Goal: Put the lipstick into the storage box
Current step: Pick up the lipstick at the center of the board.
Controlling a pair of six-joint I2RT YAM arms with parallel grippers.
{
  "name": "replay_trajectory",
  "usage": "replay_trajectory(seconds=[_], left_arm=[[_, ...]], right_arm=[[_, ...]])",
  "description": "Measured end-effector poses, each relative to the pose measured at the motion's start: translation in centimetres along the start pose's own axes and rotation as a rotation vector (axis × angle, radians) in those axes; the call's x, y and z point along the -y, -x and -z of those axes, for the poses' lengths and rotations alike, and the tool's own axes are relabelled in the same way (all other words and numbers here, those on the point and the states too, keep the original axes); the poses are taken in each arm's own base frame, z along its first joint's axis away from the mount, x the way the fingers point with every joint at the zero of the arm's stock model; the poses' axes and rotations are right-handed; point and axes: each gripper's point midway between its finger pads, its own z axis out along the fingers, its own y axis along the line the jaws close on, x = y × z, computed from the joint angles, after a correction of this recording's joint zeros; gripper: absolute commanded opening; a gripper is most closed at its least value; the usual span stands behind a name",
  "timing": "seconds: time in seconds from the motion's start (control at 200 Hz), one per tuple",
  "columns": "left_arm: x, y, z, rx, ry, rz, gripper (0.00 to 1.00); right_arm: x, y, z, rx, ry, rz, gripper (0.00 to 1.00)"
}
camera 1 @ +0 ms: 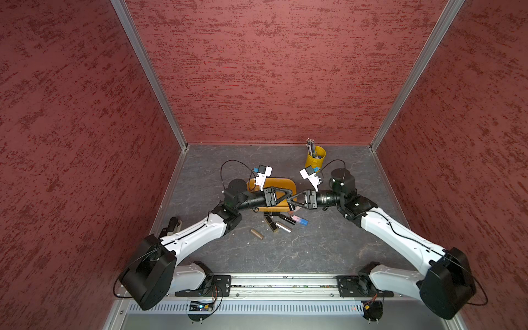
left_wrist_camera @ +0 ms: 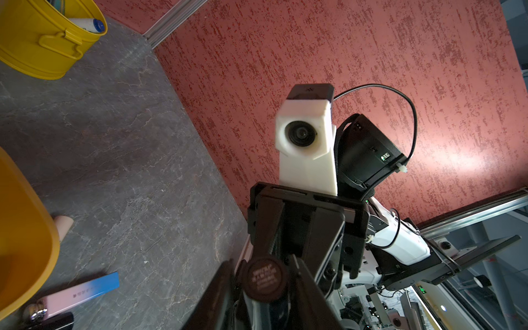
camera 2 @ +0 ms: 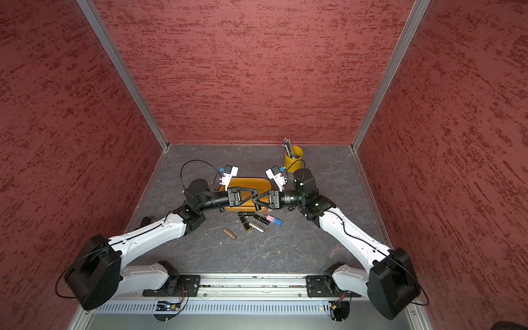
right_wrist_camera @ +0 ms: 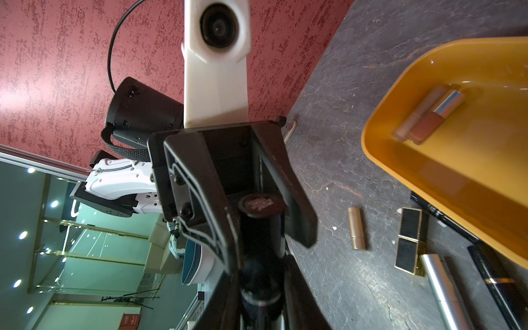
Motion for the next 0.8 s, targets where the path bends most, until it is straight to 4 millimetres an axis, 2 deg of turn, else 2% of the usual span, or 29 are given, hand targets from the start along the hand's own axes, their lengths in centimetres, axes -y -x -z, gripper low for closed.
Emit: replay_trajectory(seconds=[0.235,0.281,0.361,0.471,0.656,0.796], left_arm=[[0.0,-0.1,0.0,-0.004,-0.001,0.014,0.21],[0.0,-0.1,0.0,-0.005,0.000,0.015,0.20],[-0.1,-0.1,0.0,-0.006,0.003,0.015,0.20],[-0.4,-0.3,0.0,-0.012,0.015,0.019,0.20],[-2.6,-0.3,0.9,-0.016,0.115,0.050,0.20],[-4.6,1.7,2.4,0.002,0.295,0.043,0.21]], right_arm=[[0.2,-0.1,-0.1,-0.004,-0.002,0.003,0.23],[0.2,-0.1,-0.1,-0.004,-0.002,0.003,0.29],[0.2,-0.1,-0.2,-0.005,-0.003,0.001,0.48],[0.3,-0.2,-0.2,-0.006,-0.004,0.002,0.60],[1.0,-0.5,-0.1,-0.014,-0.037,0.002,0.65],[2.1,-1.0,0.1,-0.014,-0.101,0.000,0.66]])
